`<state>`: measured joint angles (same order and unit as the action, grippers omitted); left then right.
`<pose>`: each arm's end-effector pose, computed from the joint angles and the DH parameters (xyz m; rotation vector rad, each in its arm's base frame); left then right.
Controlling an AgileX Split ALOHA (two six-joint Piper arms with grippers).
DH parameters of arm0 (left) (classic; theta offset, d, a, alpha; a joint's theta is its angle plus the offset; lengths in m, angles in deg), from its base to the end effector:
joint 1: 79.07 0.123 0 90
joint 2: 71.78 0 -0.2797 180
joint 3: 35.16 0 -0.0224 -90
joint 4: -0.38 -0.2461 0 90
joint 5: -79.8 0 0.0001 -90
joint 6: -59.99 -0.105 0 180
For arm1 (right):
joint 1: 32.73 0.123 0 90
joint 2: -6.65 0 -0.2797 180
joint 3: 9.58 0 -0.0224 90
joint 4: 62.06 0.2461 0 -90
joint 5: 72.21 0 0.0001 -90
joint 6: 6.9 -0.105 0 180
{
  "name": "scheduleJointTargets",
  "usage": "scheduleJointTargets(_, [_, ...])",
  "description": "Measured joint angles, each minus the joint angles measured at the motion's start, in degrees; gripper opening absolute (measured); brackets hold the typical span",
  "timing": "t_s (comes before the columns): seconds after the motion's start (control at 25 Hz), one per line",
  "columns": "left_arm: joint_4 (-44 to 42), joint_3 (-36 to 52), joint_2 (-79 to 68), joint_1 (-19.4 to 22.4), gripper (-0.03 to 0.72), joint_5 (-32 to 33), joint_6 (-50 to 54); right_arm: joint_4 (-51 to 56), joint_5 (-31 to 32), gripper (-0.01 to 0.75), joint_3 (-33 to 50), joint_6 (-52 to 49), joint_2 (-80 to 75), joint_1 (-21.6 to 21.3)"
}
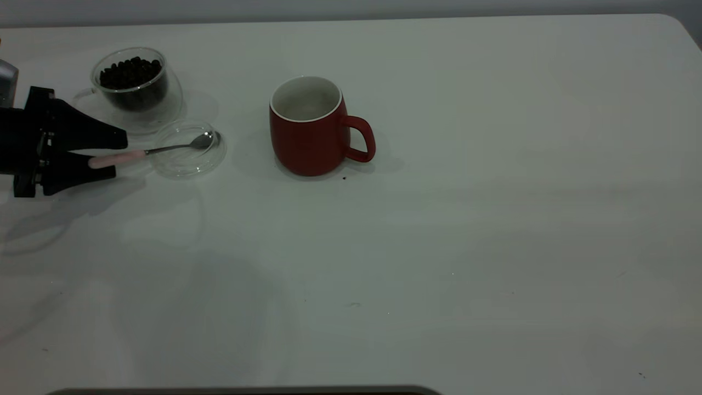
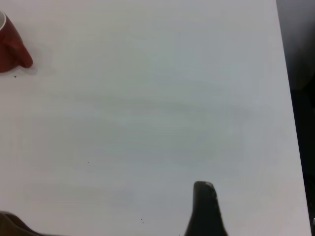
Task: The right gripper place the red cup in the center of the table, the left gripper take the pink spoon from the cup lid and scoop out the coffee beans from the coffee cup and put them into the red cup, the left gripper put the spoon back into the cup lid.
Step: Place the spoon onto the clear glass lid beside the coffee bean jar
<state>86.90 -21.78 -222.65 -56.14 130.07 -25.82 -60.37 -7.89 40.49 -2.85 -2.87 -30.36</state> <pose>0.3502 0.0606 -0.0375 -0.3609 2.5271 -1.1123 0.0120 0.0033 0.2545 -0.1226 2.1588 0.0192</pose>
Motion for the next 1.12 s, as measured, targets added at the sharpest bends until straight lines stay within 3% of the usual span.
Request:
scheduleJointTargets(0.4, [0.0, 0.0, 0.0, 0.3, 0.637, -0.49, 0.57, 0.0, 0.0, 0.586, 0.0, 0.0, 0.0, 0.0])
scheduleJointTargets(0.92, [-4.26, 0.0, 0.41, 6.22, 0.622, 2.63, 3.24, 0.0, 0.0, 0.586, 0.0, 0.0, 0.0, 0.0])
scheduleJointTargets(1.12, [-7.22, 0.0, 5.79, 6.48, 0.613, 0.34, 5.28, 0.0, 0.0, 0.586, 0.0, 0.0, 0.0, 0.0])
